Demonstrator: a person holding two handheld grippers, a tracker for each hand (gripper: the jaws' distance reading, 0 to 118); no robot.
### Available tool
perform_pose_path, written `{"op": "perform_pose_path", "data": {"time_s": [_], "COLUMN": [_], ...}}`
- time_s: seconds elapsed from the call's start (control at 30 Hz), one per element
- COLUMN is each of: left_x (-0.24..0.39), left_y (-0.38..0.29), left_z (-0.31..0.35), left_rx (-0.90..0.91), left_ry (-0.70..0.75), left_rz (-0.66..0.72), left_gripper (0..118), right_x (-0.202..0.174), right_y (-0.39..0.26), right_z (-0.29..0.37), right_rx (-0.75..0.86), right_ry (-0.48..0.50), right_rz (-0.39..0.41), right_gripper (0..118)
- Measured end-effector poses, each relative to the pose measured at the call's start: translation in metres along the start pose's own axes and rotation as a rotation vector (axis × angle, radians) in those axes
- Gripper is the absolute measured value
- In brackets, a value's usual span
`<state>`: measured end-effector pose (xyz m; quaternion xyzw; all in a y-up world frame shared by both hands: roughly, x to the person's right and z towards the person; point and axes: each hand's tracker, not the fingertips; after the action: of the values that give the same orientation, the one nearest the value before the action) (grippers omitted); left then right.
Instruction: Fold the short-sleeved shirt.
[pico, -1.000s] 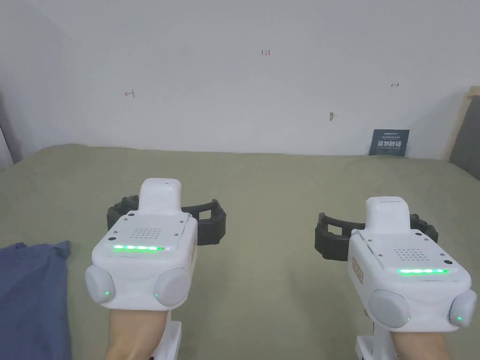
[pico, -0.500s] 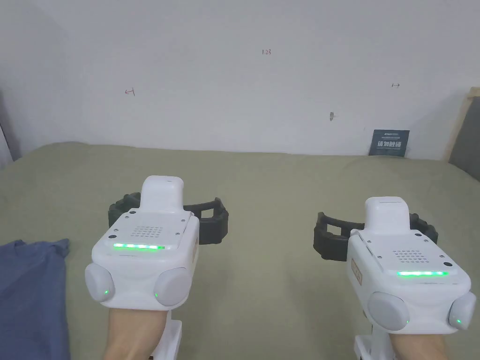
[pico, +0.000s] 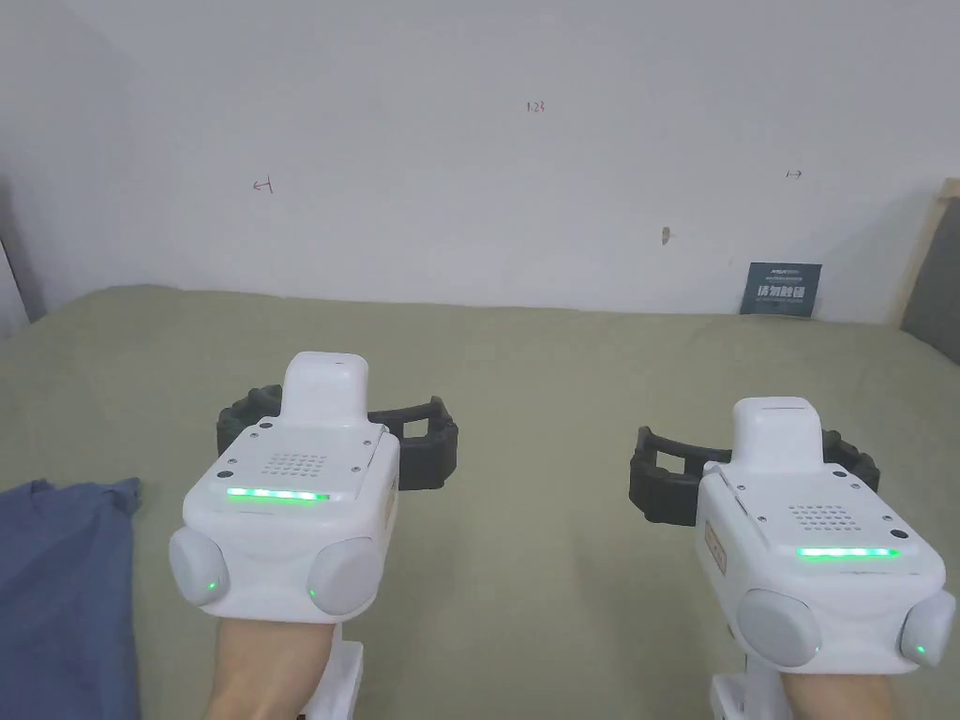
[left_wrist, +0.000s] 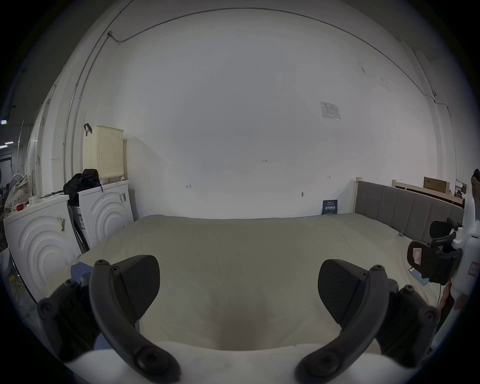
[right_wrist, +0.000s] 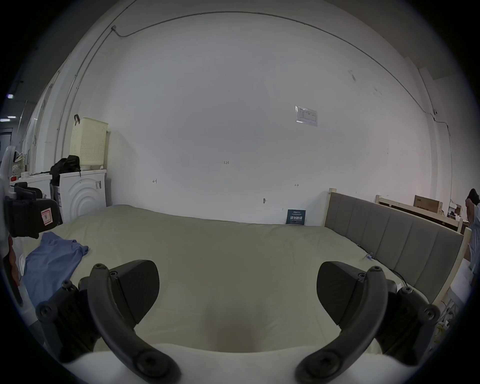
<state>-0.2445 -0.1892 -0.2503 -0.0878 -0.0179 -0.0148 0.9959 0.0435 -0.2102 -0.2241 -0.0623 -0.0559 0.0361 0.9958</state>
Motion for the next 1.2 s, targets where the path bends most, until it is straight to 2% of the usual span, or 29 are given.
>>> {"op": "perform_pose_path", "data": {"time_s": [1.2], "left_x": [0.0005], "left_y": [0.0008], "left_z": [0.0016], "left_rx": [0.003], "left_ry": [-0.001], "left_rz": [0.003], "left_gripper": [118], "right_x": [-0.0026], "right_y": [0.0012], "right_z": [0.0008], "right_rx": [0.004], "right_ry": [0.001], "right_rz": [0.012], "right_gripper": [118]}}
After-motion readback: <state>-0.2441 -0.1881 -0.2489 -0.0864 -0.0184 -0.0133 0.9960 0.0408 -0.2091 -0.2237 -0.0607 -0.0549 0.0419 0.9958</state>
